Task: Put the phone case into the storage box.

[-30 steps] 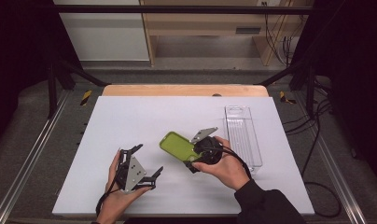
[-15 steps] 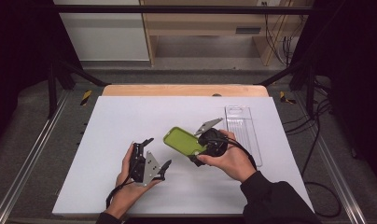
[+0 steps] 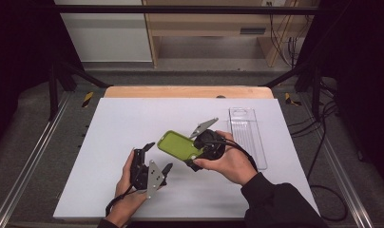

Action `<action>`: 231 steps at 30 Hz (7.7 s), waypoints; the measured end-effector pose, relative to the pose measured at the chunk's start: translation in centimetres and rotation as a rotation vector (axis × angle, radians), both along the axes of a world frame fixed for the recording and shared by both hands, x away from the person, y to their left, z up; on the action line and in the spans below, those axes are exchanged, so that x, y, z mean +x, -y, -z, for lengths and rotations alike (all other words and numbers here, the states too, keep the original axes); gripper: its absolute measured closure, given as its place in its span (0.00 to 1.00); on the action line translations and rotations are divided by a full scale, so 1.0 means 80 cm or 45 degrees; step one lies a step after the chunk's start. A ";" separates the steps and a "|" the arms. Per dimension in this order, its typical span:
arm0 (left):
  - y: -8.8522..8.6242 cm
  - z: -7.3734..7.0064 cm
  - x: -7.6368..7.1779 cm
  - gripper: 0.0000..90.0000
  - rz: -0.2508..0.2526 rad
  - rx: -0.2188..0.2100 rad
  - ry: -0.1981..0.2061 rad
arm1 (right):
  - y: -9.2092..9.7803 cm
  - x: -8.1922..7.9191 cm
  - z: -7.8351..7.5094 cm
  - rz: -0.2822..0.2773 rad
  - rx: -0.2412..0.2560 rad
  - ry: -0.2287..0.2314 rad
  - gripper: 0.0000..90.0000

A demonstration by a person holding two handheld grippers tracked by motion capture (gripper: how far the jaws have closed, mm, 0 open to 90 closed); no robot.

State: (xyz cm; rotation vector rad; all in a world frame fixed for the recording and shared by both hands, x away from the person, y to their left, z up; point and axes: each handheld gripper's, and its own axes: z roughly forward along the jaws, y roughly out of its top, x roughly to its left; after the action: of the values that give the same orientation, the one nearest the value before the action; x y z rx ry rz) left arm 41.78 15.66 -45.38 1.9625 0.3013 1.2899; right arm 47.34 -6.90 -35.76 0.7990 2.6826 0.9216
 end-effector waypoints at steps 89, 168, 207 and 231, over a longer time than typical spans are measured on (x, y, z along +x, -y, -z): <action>-0.001 0.015 -0.001 0.90 -0.081 0.349 0.181 | -0.064 0.009 0.005 -0.116 0.005 -0.167 0.18; -0.042 -0.016 0.011 0.97 0.096 -0.787 -0.595 | -0.013 -0.051 0.046 0.290 0.770 0.372 0.04; -0.027 -0.008 0.010 0.96 0.237 -0.843 -0.693 | -0.058 -0.045 0.036 0.237 0.842 0.355 0.04; -0.017 -0.005 0.006 0.96 0.281 -0.813 -0.705 | -0.073 -0.042 0.029 0.278 0.855 0.443 0.07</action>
State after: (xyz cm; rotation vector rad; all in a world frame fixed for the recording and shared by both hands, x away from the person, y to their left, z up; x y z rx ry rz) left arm 42.27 17.02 -45.01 1.6839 0.6530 0.4047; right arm 43.94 -1.07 -38.08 0.9137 1.9400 1.7424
